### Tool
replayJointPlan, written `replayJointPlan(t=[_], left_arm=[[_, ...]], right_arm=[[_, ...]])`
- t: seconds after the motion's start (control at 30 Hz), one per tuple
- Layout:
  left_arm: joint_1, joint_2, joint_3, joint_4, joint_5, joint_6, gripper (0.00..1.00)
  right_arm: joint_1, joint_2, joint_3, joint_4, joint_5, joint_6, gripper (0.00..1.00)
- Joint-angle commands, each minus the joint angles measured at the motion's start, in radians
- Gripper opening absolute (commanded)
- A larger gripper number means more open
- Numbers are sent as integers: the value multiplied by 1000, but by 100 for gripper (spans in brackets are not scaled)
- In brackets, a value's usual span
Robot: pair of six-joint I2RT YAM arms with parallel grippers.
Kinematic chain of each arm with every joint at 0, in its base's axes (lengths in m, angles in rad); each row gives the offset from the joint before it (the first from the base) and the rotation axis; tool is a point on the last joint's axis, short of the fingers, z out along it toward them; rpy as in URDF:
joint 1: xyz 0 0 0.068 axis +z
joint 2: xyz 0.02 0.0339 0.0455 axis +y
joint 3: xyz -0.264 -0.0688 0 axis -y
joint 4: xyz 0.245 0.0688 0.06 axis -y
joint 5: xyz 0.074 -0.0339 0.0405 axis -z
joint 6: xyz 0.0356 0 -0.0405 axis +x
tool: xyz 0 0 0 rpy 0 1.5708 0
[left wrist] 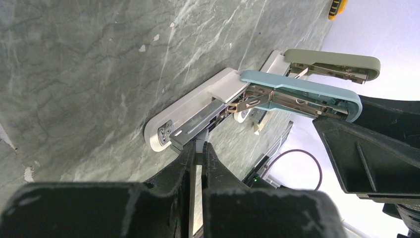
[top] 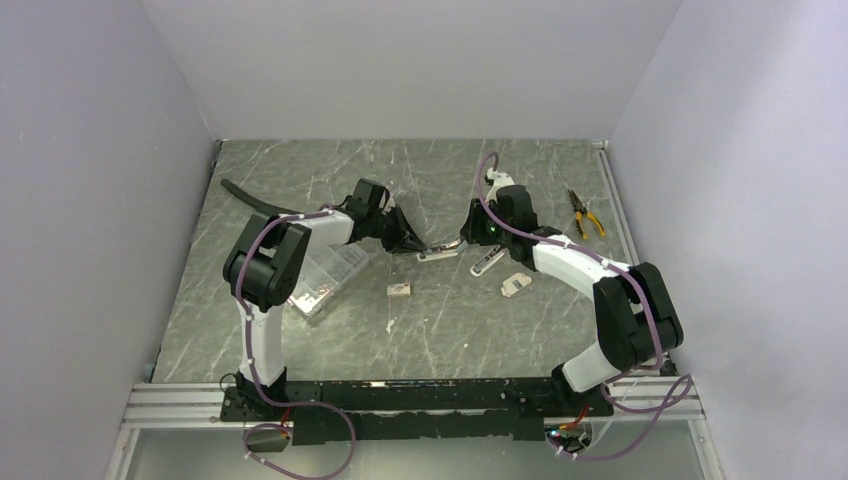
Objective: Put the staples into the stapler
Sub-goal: Install the staple into the stapler.
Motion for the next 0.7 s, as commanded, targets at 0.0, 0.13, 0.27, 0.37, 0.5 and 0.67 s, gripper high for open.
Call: replayJointPlan(t=[0.0, 0.13, 0.27, 0.37, 0.5, 0.67], left_arm=[[-3, -20, 36, 42, 21, 21, 3], [-3, -37, 34, 106, 51, 45, 3], [-3, -52, 19, 155, 66, 50, 3], [-3, -65, 1, 175, 58, 56, 3], [-3, -64, -18, 170, 27, 52, 3], [-5, -59, -16, 134, 1, 47, 3]], right_arm=[[0, -11, -1, 55, -4, -8, 41], [0, -14, -2, 56, -7, -8, 41], [0, -18, -2, 57, -12, -8, 42], [0, -24, -2, 56, -13, -8, 44], [0, -28, -7, 59, -14, -7, 45], [0, -29, -6, 60, -15, -7, 45]])
